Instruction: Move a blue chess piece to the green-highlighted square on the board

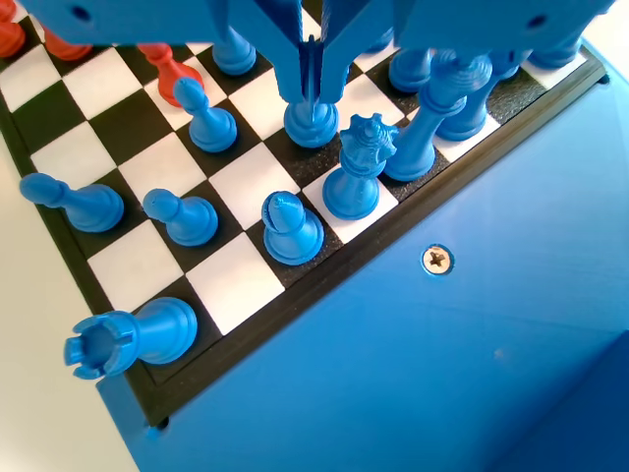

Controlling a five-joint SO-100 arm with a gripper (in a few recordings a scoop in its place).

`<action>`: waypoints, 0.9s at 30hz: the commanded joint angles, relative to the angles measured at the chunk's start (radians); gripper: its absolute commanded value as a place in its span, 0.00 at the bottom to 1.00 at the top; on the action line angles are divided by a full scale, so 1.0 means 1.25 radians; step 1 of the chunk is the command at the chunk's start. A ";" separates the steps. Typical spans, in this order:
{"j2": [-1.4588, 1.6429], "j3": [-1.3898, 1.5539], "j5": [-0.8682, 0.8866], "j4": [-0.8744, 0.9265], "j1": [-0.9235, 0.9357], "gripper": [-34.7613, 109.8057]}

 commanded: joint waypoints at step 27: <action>0.017 0.001 -0.015 -0.013 -0.012 0.30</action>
